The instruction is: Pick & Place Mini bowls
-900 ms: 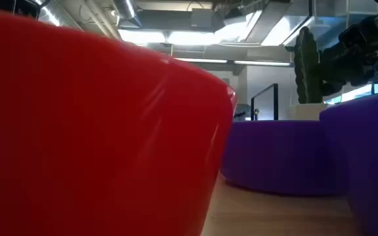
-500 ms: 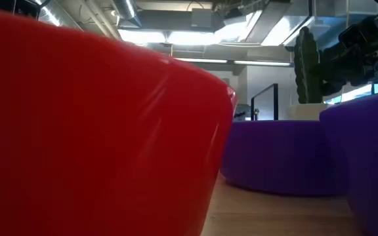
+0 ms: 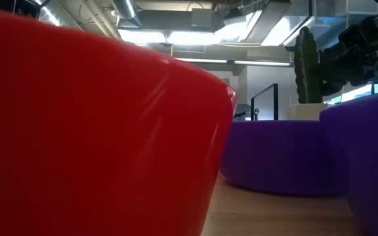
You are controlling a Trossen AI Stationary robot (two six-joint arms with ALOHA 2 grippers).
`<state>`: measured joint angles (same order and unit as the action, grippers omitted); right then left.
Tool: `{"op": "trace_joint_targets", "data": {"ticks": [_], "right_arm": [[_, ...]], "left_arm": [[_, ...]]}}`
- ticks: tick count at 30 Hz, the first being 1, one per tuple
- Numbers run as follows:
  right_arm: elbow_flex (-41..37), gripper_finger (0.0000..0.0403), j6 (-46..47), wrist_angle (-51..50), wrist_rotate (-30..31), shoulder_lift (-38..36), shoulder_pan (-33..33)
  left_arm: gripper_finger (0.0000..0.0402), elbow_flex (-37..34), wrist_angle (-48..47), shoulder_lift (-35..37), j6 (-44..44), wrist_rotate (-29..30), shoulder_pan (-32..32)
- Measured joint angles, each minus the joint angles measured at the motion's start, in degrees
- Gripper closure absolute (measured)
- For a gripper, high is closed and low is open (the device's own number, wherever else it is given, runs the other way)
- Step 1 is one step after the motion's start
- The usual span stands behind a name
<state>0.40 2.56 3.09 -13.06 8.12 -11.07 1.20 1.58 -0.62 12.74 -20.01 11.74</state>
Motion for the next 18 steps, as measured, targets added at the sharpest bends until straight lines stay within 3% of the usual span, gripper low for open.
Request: {"op": "trace_joint_targets", "data": {"ticks": [18], "right_arm": [[0.00, 0.0395, -0.01, 0.00, 0.00, 0.00, 0.02]], "left_arm": [[0.0396, 0.00, 0.00, -0.01, 0.00, 0.00, 0.01]]}}
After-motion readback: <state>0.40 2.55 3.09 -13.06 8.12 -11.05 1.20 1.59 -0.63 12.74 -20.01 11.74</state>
